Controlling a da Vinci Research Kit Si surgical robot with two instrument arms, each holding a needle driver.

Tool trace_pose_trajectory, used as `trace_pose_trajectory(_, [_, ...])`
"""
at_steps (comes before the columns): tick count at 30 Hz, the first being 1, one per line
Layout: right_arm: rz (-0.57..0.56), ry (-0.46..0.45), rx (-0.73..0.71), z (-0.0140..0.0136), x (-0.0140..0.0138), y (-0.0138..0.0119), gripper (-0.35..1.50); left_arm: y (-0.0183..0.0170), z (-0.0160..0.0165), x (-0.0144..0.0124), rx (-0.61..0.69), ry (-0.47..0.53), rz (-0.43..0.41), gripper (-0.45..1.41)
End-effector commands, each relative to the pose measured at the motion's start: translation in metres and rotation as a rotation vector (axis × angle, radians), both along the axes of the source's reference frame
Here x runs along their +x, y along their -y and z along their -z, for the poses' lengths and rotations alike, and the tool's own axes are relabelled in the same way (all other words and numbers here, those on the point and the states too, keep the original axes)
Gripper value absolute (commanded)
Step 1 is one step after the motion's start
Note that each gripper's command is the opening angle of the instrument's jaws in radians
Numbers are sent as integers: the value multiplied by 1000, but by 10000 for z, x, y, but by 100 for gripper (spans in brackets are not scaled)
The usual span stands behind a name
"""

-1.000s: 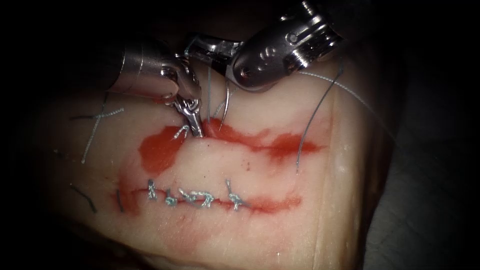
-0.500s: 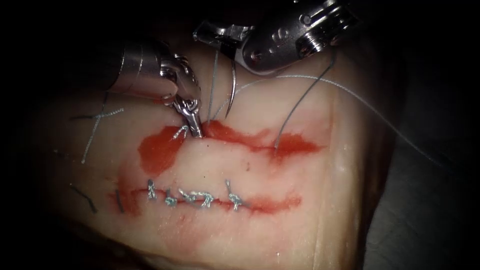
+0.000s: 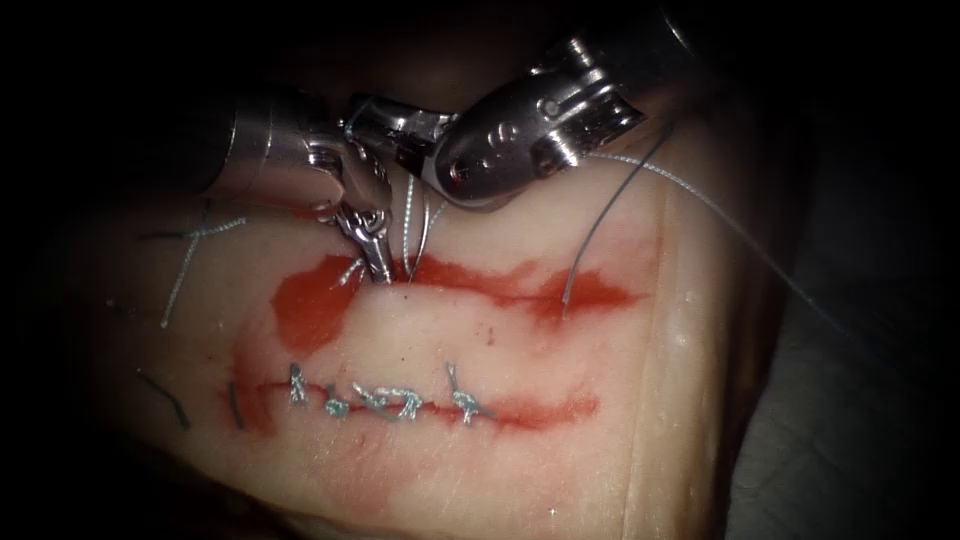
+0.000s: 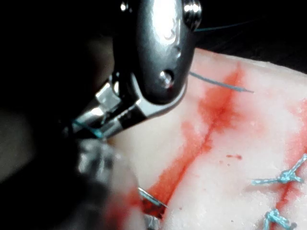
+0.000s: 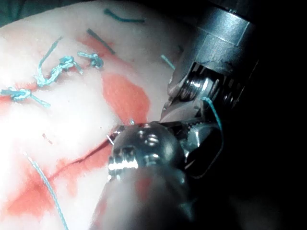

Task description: Wound Closure

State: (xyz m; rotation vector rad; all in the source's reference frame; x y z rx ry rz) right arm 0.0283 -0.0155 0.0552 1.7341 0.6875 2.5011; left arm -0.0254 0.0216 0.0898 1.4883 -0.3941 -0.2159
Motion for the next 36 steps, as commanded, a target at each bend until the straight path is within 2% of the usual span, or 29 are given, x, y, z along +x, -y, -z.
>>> trace_pose_trajectory(1, [-4, -9, -13, -2, 10, -4, -35, -3, -5, -5, -2, 0, 0, -45])
trace_pose_trajectory(31, [52, 62, -123, -13, 12, 4, -35, -5, -1, -5, 6, 8, -6, -45])
trace_pose_trajectory(36, [65, 80, -113, -18, 17, 13, -35, -5, -1, -5, 6, 8, -6, -45])
